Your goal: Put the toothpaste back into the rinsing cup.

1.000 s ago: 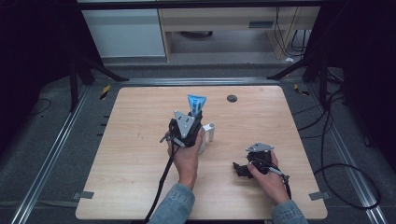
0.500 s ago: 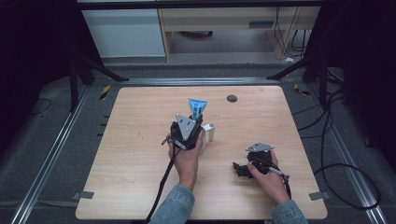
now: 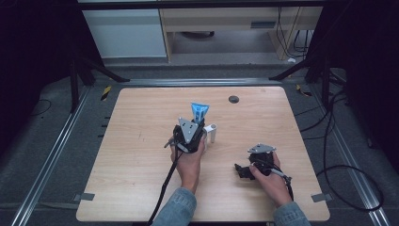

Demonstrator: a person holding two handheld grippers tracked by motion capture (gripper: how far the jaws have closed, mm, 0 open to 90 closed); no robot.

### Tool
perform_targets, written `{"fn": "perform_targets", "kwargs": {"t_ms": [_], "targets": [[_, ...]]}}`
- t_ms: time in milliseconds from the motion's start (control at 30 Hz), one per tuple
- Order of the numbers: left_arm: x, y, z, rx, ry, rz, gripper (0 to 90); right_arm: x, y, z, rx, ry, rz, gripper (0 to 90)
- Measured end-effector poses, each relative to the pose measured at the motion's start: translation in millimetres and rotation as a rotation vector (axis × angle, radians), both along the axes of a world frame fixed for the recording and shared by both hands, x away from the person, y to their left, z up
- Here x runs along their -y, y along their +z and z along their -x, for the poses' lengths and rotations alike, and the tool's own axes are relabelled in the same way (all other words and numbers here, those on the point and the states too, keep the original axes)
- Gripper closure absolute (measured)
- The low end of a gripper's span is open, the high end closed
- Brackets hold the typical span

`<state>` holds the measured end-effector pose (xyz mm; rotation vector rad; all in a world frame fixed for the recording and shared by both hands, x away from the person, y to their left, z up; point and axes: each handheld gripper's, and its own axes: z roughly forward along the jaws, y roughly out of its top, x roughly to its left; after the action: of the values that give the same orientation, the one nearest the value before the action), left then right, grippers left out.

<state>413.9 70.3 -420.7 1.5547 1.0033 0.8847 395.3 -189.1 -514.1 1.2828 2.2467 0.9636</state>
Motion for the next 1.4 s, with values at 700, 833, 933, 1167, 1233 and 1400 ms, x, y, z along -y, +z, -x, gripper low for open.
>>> {"fn": "perform_targets", "kwargs": {"t_ms": [700,833,933,1167,1233,1400], "targets": [[-1.3,-8.8,-1.5,-0.035,-0.001,-0.014,72.4,-0.1,0.0,0.1,-0.001,-0.002,-0.002,0.4],[-1.8,-9.5,-1.8,-0.046,0.0,-0.018,72.3,-0.1,0.0,0.1,0.0,-0.002,-0.001,0.4],[-2.8,-10.1,-2.2,-0.052,0.001,-0.019,72.3,-0.1,-0.1,0.0,0.0,-0.001,-0.001,0.4],[-5.1,-10.4,-2.2,-0.06,0.007,-0.018,72.3,-0.1,0.0,0.1,-0.001,-0.002,-0.001,0.4],[-5.1,-9.8,-1.7,-0.062,0.006,-0.017,72.2,-0.1,0.0,0.1,-0.001,-0.002,-0.001,0.4],[-3.0,-8.7,-1.2,-0.074,0.005,-0.032,72.2,-0.1,0.0,0.1,-0.001,-0.002,-0.001,0.4]]}}
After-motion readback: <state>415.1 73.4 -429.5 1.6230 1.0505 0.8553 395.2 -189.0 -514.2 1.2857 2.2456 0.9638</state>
